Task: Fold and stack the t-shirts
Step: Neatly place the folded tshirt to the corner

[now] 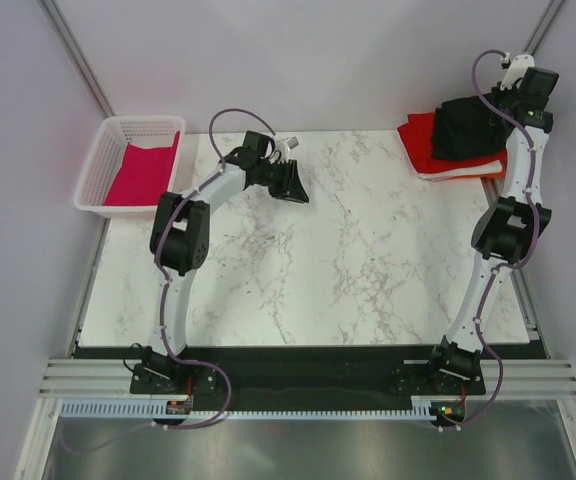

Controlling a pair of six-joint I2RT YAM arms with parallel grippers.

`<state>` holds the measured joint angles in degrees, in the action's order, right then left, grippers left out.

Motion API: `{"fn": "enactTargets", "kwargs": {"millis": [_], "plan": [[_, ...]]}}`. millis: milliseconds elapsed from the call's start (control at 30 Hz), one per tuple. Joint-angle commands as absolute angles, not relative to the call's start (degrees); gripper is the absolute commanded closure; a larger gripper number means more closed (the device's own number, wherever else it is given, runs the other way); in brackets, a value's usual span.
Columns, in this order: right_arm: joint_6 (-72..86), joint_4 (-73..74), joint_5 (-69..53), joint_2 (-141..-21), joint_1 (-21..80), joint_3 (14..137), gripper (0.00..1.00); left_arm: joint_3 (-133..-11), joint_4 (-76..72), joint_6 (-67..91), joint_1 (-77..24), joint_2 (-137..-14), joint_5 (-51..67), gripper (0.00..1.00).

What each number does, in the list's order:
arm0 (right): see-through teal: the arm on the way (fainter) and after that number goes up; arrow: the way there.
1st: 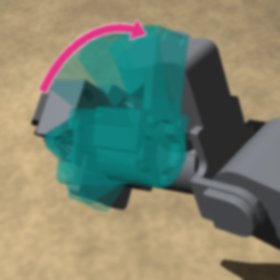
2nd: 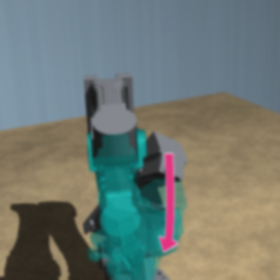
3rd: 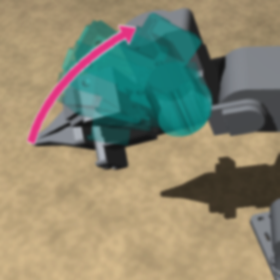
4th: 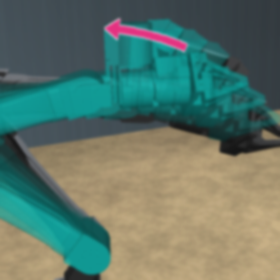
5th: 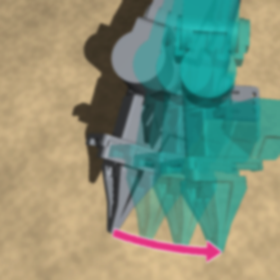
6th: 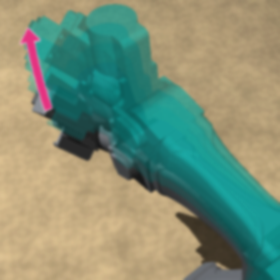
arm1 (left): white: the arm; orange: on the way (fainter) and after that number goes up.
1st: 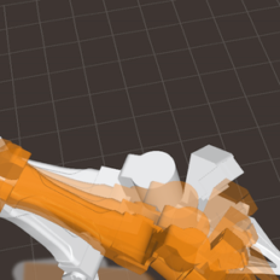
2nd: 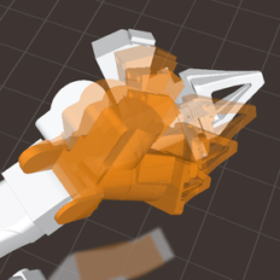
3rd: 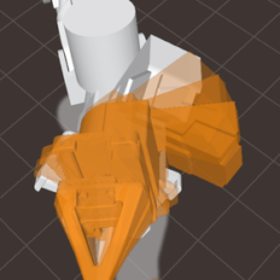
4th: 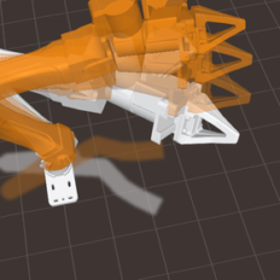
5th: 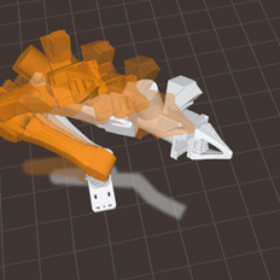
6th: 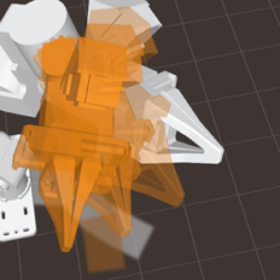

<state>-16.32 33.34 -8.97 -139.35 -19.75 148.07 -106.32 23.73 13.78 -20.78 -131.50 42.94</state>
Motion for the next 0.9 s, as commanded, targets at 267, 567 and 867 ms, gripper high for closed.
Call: {"fn": "enactTargets", "kwargs": {"millis": [267,567,867], "plan": [[-17.05,22.07,-0.8,-145.46,-19.6,153.1,1.0,-104.94,24.87,9.14,-23.2,-126.91,39.73,0.65],[-23.62,14.97,5.27,-133.63,-15.65,141.55,0.4,-104.94,24.87,8.88,-25.22,-126.56,38.15,0.64],[-26.9,11.15,6.06,-124.08,-5.28,118.12,0.38,-104.68,25.57,9.32,-25.66,-126.21,38.23,0.64]]}}
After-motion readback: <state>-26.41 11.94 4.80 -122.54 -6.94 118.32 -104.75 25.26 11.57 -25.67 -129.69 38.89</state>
